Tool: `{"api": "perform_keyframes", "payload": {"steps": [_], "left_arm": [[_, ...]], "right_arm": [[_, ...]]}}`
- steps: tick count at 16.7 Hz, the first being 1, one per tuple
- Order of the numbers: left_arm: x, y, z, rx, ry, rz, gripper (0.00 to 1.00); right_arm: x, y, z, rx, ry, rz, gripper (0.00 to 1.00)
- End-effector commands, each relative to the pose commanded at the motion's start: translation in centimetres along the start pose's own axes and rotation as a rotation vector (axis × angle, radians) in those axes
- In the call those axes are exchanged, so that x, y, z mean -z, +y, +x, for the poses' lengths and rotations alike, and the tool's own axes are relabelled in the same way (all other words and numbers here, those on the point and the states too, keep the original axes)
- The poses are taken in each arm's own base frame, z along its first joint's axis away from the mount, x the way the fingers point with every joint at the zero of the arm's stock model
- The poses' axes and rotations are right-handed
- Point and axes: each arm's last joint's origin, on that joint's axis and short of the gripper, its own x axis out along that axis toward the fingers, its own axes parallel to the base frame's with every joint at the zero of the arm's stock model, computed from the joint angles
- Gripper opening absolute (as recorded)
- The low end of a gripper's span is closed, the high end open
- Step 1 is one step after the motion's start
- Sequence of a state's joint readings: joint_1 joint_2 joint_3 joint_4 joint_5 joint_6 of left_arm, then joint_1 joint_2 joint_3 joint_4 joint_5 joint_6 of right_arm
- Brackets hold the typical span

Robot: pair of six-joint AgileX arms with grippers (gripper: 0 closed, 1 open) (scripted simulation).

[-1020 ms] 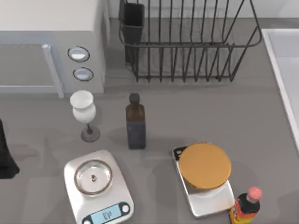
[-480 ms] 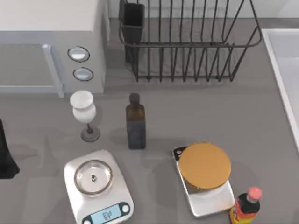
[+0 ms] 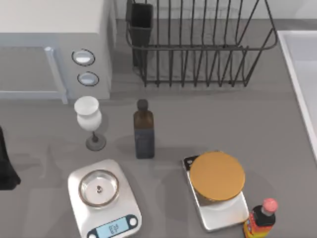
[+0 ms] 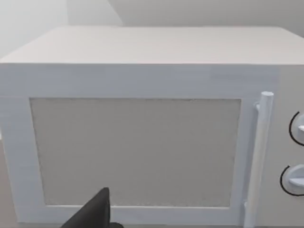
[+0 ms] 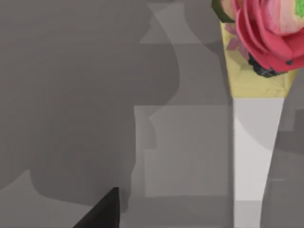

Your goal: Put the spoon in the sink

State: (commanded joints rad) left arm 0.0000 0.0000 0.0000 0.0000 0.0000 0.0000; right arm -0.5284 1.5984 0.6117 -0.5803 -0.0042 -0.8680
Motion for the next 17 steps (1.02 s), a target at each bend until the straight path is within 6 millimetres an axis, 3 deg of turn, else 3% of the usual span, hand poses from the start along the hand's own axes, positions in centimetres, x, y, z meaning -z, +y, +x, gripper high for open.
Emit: {"api": "perform_keyframes", "payload": {"steps": [2,15,17], "left_arm": [[0.0,0.0,0.0,0.0,0.0,0.0,1.0],[0.0,0.0,0.0,0.0,0.0,0.0,1.0],[0.0,0.0,0.0,0.0,0.0,0.0,1.0]], "right_arm": [[0.0,0.0,0.0,0.0,0.0,0.0,1.0],[0.0,0.0,0.0,0.0,0.0,0.0,0.02],[0.0,0.0,0.0,0.0,0.0,0.0,0.0]]}}
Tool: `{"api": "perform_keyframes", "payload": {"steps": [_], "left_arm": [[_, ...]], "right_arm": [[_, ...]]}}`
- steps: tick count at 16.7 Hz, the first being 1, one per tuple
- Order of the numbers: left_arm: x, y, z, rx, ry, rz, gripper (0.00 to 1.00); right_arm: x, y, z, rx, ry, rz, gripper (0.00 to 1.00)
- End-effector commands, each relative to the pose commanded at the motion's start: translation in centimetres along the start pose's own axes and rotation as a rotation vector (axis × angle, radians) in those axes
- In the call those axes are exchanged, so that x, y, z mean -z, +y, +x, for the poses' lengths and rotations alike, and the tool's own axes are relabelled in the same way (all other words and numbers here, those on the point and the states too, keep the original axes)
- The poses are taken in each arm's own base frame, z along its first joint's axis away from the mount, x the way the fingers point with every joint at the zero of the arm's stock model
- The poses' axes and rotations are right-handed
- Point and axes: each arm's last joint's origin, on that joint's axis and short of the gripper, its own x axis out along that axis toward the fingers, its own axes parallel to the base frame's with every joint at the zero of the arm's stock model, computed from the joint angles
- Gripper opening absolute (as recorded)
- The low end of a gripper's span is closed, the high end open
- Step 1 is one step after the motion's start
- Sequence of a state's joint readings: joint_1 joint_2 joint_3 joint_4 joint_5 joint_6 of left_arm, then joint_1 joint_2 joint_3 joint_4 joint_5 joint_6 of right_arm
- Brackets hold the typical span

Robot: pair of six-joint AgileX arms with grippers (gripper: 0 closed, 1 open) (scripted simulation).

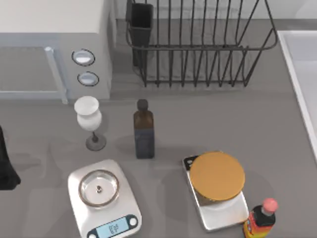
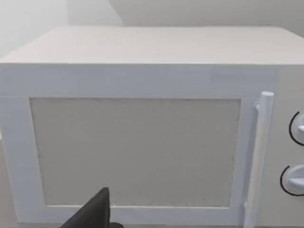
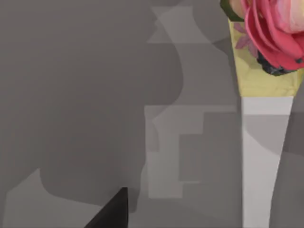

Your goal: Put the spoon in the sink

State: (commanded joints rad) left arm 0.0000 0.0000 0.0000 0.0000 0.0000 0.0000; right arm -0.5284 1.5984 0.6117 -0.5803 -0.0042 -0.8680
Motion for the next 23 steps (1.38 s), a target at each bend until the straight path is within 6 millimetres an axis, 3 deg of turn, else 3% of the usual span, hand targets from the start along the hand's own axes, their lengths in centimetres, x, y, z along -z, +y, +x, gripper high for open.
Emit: {"api": "perform_keyframes", "payload": {"steps": [6,7,11,18,20,23], "left_arm": [[0.0,0.0,0.0,0.0,0.0,0.0,1.0],[0.0,0.0,0.0,0.0,0.0,0.0,1.0],[0.0,0.0,0.0,0.0,0.0,0.0,1.0],[0.0,0.0,0.0,0.0,0.0,0.0,1.0],[0.0,0.0,0.0,0.0,0.0,0.0,1.0],[0.0,0.0,0.0,0.0,0.0,0.0,1.0]], "right_arm": [[0.0,0.0,0.0,0.0,0.0,0.0,0.0],[-0.1,0.0,-2.2,0.0,-0.022,0.021,0.0],[-0.5,-0.5,-3.8,0.004,-0.025,0.014,0.0],[-0.3,-0.2,-11.0,-0.012,-0.012,0.018,0.0],[-0.2,0.0,-12.1,-0.001,-0.021,0.021,0.0],[-0.2,0.0,-12.2,0.0,-0.022,0.021,0.0]]}}
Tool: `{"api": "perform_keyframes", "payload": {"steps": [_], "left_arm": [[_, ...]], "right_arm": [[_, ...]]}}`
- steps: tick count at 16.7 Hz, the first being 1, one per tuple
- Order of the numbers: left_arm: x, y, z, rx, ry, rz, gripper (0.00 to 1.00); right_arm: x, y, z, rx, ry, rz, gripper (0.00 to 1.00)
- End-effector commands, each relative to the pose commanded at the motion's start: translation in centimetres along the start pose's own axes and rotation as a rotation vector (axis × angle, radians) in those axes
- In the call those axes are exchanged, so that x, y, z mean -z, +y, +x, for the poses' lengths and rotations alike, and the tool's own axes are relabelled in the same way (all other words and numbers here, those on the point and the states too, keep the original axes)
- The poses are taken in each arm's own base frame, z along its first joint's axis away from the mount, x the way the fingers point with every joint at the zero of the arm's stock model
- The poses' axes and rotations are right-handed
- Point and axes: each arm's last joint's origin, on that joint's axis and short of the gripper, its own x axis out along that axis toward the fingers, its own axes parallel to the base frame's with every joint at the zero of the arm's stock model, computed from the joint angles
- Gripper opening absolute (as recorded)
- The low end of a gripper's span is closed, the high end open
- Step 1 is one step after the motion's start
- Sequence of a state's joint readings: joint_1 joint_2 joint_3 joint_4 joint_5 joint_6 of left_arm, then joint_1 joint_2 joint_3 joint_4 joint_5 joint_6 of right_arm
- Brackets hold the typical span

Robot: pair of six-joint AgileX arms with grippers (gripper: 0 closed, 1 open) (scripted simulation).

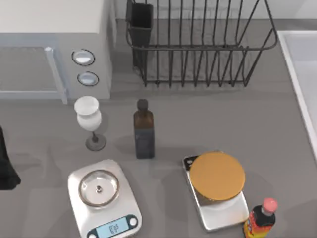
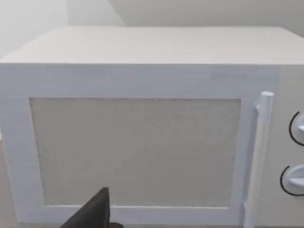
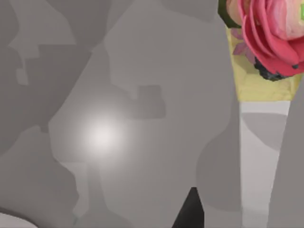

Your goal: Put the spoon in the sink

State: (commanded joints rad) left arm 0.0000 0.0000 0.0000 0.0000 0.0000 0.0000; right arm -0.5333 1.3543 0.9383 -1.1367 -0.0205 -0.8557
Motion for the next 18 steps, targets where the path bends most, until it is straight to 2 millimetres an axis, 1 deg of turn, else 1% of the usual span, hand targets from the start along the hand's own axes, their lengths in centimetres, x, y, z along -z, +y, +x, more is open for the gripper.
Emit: {"api": "perform_keyframes", "payload": {"steps": [2,4,6,8,11,14,16,18], "left_arm": [[0.0,0.0,0.0,0.0,0.0,0.0,1.0],[0.0,0.0,0.0,0.0,0.0,0.0,1.0],[0.0,0.0,0.0,0.0,0.0,0.0,1.0],[0.0,0.0,0.0,0.0,0.0,0.0,1.0],[0.0,0.0,0.0,0.0,0.0,0.0,1.0],[0.0,0.0,0.0,0.0,0.0,0.0,1.0],[0.0,0.0,0.0,0.0,0.0,0.0,1.0],[0.0,0.0,0.0,0.0,0.0,0.0,1.0]], "right_arm": [[0.0,0.0,0.1,-0.004,0.003,0.0,0.0],[-0.6,-0.4,-0.1,-0.011,0.01,-0.004,0.0],[-1.9,-1.2,-0.5,-0.028,0.027,-0.011,0.0],[-4.1,-2.5,-1.0,-0.049,0.049,-0.022,0.0],[-8.8,-5.0,-1.9,-0.065,0.073,-0.039,0.0],[-14.5,-7.2,-2.5,-0.064,0.079,-0.046,0.0],[-18.4,-8.3,-2.2,-0.061,0.079,-0.045,0.0],[-21.8,-8.7,-1.6,-0.054,0.073,-0.041,0.0]]}}
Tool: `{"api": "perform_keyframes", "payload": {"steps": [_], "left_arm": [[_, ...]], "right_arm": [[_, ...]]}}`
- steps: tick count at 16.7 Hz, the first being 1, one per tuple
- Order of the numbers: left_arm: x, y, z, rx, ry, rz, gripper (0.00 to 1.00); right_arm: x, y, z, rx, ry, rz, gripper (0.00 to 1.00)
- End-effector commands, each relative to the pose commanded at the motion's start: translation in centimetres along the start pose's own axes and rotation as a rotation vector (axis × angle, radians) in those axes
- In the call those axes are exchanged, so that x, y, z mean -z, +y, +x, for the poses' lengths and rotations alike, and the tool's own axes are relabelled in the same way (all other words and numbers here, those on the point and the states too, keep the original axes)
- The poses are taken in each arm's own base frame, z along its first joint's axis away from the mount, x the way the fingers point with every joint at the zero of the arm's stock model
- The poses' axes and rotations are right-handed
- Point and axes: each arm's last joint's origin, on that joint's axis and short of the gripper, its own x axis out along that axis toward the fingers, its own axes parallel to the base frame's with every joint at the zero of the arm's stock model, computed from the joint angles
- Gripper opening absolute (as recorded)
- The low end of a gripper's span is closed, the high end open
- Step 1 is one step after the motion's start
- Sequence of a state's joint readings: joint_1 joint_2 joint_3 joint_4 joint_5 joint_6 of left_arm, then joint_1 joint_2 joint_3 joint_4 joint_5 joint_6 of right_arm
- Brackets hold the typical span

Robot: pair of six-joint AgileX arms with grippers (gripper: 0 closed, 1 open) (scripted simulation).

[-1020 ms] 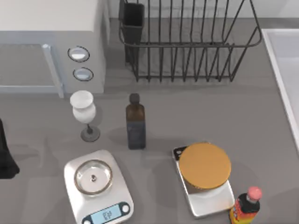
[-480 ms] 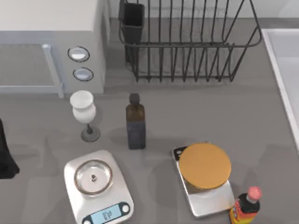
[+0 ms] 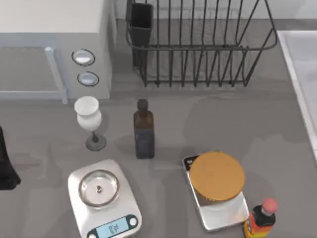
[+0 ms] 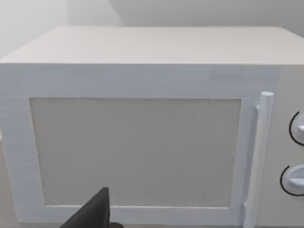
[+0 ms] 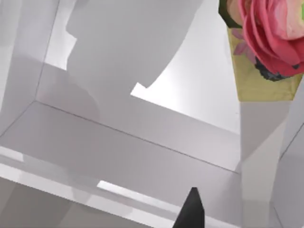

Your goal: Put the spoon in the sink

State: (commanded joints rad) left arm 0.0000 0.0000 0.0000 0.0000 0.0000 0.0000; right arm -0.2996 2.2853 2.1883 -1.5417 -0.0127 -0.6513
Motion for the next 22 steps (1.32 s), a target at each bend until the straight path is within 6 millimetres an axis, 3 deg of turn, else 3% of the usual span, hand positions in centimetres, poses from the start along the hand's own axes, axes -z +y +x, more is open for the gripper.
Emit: {"api": "perform_keyframes", "payload": {"steps": [4,8,11,19,22], "left_arm": [[0.0,0.0,0.0,0.0,0.0,0.0,1.0],[0.0,0.0,0.0,0.0,0.0,0.0,1.0],[0.0,0.0,0.0,0.0,0.0,0.0,1.0],[0.0,0.0,0.0,0.0,0.0,0.0,1.0],[0.0,0.0,0.0,0.0,0.0,0.0,1.0]], "right_arm": [[-5.3,0.4,1.3,0.025,-0.031,0.017,0.0],[-8.4,1.7,2.9,0.046,-0.058,0.033,0.0],[-9.2,2.3,3.4,0.055,-0.071,0.04,0.0],[-9.3,2.1,3.6,0.059,-0.081,0.044,0.0],[-9.6,2.1,4.6,0.06,-0.081,0.038,0.0]]}}
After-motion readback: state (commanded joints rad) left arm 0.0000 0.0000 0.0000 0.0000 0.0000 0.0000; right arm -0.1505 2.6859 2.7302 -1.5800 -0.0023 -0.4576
